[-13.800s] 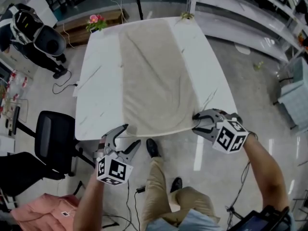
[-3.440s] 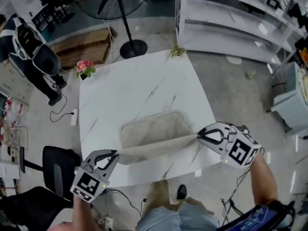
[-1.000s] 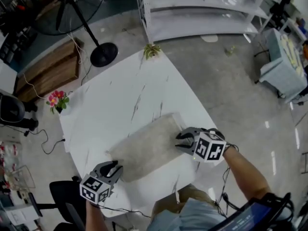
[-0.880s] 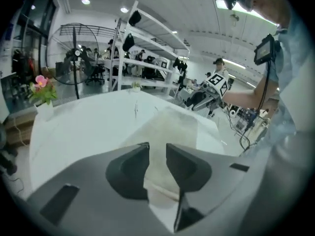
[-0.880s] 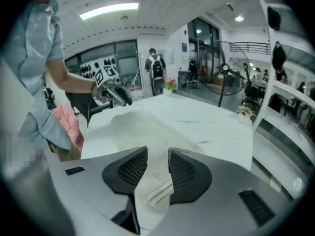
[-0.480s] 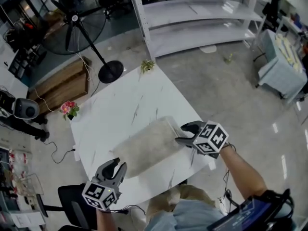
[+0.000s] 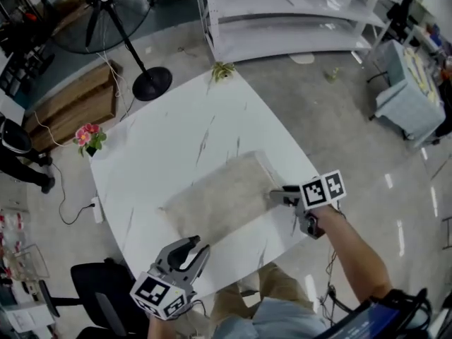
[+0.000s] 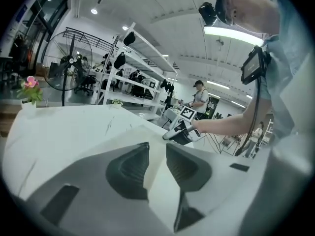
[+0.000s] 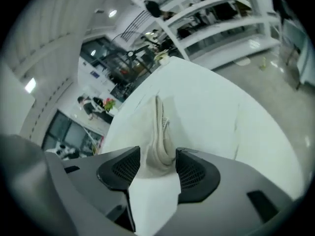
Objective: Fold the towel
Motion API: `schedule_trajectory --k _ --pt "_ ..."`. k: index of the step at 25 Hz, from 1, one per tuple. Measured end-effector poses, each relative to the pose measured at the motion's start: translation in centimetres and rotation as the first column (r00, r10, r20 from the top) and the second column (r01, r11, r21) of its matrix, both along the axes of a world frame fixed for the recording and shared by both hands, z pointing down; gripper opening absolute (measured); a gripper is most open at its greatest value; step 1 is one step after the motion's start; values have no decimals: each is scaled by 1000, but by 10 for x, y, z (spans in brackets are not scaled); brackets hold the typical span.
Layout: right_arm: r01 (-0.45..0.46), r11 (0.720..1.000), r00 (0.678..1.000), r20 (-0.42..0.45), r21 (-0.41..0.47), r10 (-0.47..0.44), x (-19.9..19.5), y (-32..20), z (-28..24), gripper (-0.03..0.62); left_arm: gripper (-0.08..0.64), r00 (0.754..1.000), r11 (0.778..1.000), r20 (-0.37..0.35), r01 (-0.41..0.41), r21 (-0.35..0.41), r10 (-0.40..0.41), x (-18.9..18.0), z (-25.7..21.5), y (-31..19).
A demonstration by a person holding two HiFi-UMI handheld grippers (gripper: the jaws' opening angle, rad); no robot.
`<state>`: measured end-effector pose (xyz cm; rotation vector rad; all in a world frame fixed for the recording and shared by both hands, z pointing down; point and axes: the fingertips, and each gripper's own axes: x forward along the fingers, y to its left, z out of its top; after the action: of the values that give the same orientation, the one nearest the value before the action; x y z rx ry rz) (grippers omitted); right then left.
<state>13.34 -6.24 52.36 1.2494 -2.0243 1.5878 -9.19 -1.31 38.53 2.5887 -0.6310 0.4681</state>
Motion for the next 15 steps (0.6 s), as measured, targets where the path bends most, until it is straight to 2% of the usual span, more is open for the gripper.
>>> schedule_trajectory --k 2,4,7,9,11,15 --pt "-100 993 990 92 -56 104 -4 -5 2 203 110 1000 1000 -15 1 -6 -1 -9 0 2" --pt "-157 983 975 144 -91 169 -7 -4 6 114 110 1000 1000 -24 11 -7 -11 -22 -1 2" --pt "-229 973 956 182 -37 232 -6 -6 -8 82 110 999 1000 -23 31 4 -31 -47 -8 2" --pt "-236 971 960 164 34 227 -7 -9 -28 75 110 999 999 -23 47 19 -47 -61 -14 1" --pt "-210 973 975 100 98 200 -8 -11 -52 73 110 997 997 -30 68 34 -67 -74 -21 2" --pt "-60 966 998 33 250 54 -45 -24 -104 71 110 994 993 -51 100 70 -96 -95 -36 9"
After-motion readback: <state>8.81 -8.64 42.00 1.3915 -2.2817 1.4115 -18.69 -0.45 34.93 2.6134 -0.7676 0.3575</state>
